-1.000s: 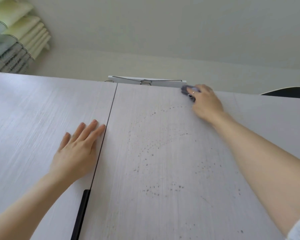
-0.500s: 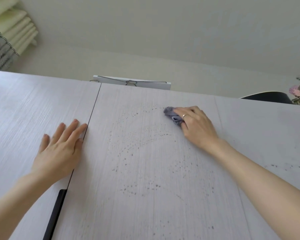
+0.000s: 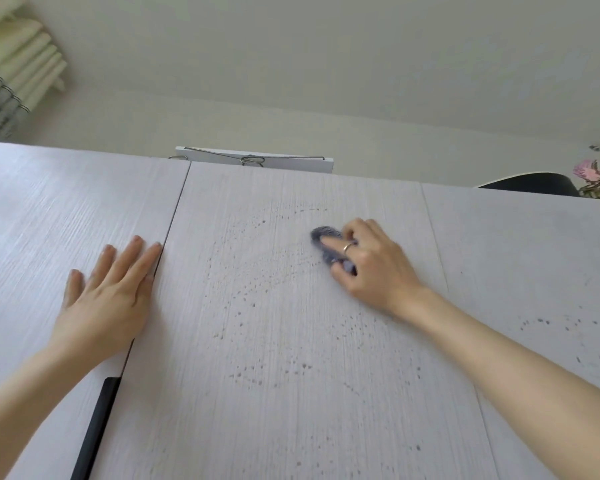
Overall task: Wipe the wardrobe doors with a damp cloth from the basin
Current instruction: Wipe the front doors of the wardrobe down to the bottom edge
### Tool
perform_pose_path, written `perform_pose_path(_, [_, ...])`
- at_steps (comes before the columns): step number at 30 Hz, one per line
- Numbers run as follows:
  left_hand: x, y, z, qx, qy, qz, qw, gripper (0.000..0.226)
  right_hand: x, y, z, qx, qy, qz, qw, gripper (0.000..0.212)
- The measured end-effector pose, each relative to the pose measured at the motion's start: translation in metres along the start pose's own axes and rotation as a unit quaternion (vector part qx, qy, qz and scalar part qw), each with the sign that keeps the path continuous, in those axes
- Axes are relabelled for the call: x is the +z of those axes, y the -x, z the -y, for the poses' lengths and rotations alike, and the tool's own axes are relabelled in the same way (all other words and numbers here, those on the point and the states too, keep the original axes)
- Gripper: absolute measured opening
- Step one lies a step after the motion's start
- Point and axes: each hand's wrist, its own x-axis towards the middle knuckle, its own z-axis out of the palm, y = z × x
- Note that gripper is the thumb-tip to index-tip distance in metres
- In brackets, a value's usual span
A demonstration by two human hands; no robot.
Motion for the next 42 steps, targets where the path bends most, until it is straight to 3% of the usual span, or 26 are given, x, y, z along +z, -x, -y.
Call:
perform_pose_path(3, [-0.001, 0.0, -0.001, -0.003, -0.003, 0.005, 1.0, 0.049, -0.007, -0.006, -0.045, 0.18, 0.028, -0.023, 0.983, 0.031])
perform_pose_path(7, [-0.001, 0.002, -0.003, -0.004, -0.014, 0.018, 1.0, 0.05, -0.013, -0.017, -0.077, 0.412, 0.017, -0.036, 0.91, 0.045])
perform_pose_path(8, [-0.002, 0.002, -0.004, -0.001, -0.022, 0.021, 1.0, 0.051, -0.011, -0.021, -0.068, 0.424, 0.021, -0.04, 0.905, 0.048])
perform_pose_path(10, [-0.005, 0.002, -0.005, 0.0, -0.024, 0.025, 0.999, 0.051, 0.001, -0.031, -0.036, 0.36, 0.008, -0.063, 0.931, 0.05])
perform_pose_path(12, [-0.007, 0.003, -0.007, -0.001, -0.017, 0.029, 0.999, 0.051, 0.013, -0.033, 0.001, 0.205, -0.043, -0.059, 0.976, 0.046])
perform_pose_path(14, [-0.007, 0.005, -0.007, -0.001, -0.005, 0.033, 0.999, 0.05, 0.02, -0.033, 0.014, 0.087, -0.017, -0.032, 0.996, 0.043])
perform_pose_path(16, [-0.007, 0.005, -0.005, 0.004, -0.006, 0.039, 0.999, 0.05, 0.017, -0.045, -0.006, 0.151, 0.038, -0.034, 0.987, 0.042])
perform_pose_path(19, [-0.007, 0.004, -0.002, 0.016, -0.014, 0.046, 0.999, 0.048, 0.012, -0.063, -0.031, 0.399, 0.053, -0.057, 0.914, 0.039])
perform_pose_path(21, [-0.006, 0.004, 0.0, 0.021, -0.018, 0.046, 0.999, 0.047, 0.012, -0.078, -0.019, 0.445, 0.043, -0.055, 0.893, 0.039])
perform_pose_path(23, [-0.005, 0.003, 0.0, 0.021, -0.023, 0.045, 0.998, 0.047, 0.019, -0.086, 0.017, 0.372, 0.026, -0.043, 0.927, 0.041])
perform_pose_path(25, [-0.005, 0.003, 0.0, 0.017, -0.024, 0.037, 0.999, 0.047, 0.031, -0.08, 0.058, 0.198, -0.007, -0.028, 0.98, 0.04])
perform_pose_path(27, [-0.005, 0.002, -0.001, 0.018, -0.028, 0.034, 0.999, 0.048, 0.039, -0.065, 0.084, 0.032, -0.016, 0.006, 0.999, 0.041])
perform_pose_path(28, [-0.004, 0.003, -0.002, 0.017, -0.029, 0.035, 0.999, 0.049, 0.037, -0.064, 0.081, -0.001, -0.001, 0.018, 1.0, 0.043])
perform_pose_path(30, [-0.002, 0.005, -0.002, 0.018, -0.034, 0.034, 0.999, 0.048, 0.033, -0.075, 0.055, 0.07, 0.037, 0.014, 0.997, 0.043])
perform_pose_path(33, [-0.001, 0.005, -0.001, 0.018, -0.034, 0.031, 0.999, 0.046, 0.023, -0.099, 0.017, 0.287, 0.054, 0.03, 0.956, 0.039])
perform_pose_path(35, [0.0, 0.004, -0.001, 0.019, -0.035, 0.031, 0.999, 0.046, 0.022, -0.11, 0.021, 0.325, 0.061, 0.036, 0.943, 0.038])
perform_pose_path(37, [-0.001, 0.003, -0.001, 0.018, -0.036, 0.038, 0.998, 0.047, 0.029, -0.116, 0.052, 0.262, 0.048, 0.041, 0.963, 0.038])
perform_pose_path(39, [-0.001, 0.001, -0.001, 0.018, -0.042, 0.043, 0.998, 0.05, 0.041, -0.113, 0.097, 0.116, 0.006, 0.046, 0.992, 0.038])
perform_pose_path(41, [-0.002, 0.001, 0.0, 0.018, -0.045, 0.049, 0.998, 0.051, 0.049, -0.103, 0.136, -0.037, -0.029, 0.062, 0.997, 0.04])
perform_pose_path(42, [-0.003, 0.001, 0.0, 0.02, -0.047, 0.055, 0.997, 0.051, 0.05, -0.103, 0.139, -0.067, -0.028, 0.069, 0.995, 0.041])
